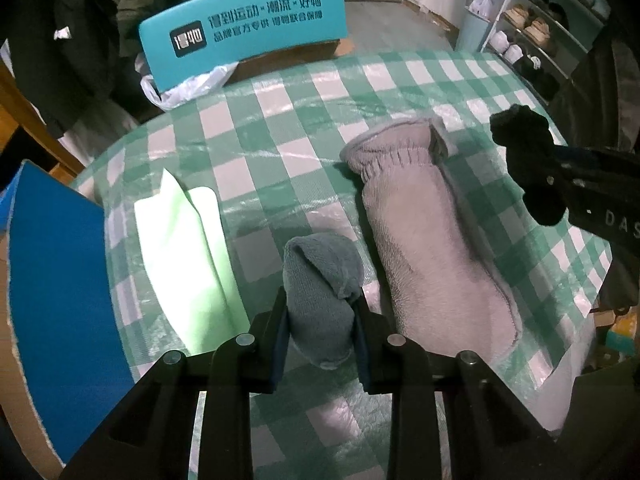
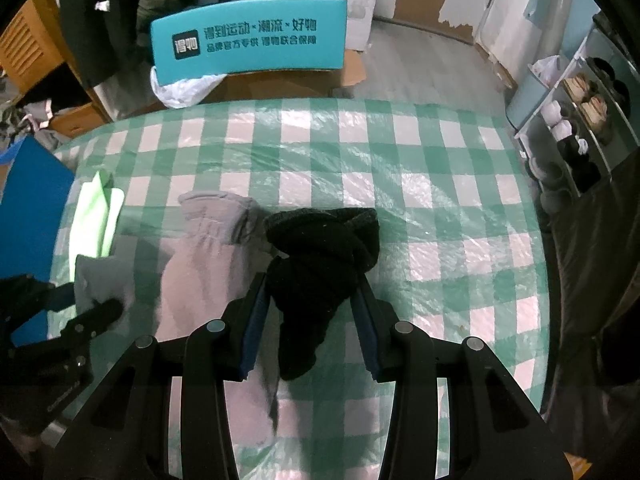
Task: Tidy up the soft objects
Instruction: 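Grasp the grey sock with the left tool while the right tool grasps the black sock, then lift the grey sock with the left tool while the right tool carries the black sock to the box, then lower both socks into the cardboard box and open both tools, then withdraw both open tools from the box back over the table, then grasp the pale green foam pad with the left tool while the right tool grasps the grey mitten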
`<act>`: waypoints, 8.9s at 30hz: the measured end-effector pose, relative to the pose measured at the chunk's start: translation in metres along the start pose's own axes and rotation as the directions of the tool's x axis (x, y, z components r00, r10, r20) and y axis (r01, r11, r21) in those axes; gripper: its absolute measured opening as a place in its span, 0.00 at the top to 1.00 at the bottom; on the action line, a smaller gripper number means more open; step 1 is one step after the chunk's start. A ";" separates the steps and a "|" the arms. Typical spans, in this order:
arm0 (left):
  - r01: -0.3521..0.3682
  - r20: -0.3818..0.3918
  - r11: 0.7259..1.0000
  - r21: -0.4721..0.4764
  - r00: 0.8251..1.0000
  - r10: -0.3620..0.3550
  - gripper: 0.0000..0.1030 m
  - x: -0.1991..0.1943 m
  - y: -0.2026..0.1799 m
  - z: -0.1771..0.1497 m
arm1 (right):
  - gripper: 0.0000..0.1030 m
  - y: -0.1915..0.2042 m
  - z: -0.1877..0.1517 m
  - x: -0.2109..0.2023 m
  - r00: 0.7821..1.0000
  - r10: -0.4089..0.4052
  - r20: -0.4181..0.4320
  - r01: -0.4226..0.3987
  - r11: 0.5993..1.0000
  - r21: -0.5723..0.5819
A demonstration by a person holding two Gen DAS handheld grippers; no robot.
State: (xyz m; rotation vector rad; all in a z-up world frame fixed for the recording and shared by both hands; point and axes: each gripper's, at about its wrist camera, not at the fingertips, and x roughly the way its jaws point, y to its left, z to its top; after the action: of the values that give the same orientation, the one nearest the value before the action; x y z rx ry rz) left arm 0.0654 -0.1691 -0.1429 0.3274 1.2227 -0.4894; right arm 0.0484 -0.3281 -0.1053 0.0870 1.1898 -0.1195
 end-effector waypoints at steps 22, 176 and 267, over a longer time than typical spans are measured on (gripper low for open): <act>-0.013 0.096 0.999 -0.049 0.995 0.017 0.73 -0.069 0.010 -0.009 | 0.60 0.042 -0.018 -0.066 0.994 0.064 0.090 -0.056 0.995 -0.088; -0.170 0.127 0.935 -0.310 0.968 0.218 0.22 -0.136 0.159 -0.090 | 0.26 0.176 0.002 -0.079 0.975 0.215 0.061 -0.203 0.966 -0.162; -0.221 -0.154 0.962 -0.162 0.968 0.197 0.25 0.053 0.069 0.007 | 0.25 0.052 -0.026 0.085 0.983 0.076 -0.168 -0.065 0.995 0.071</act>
State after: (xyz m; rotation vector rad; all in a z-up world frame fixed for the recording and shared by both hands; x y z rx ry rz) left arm 0.1203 -0.1232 -0.1920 0.3372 1.3371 -0.1747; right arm 0.0627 -0.2768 -0.1933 0.1998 1.3526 -0.0898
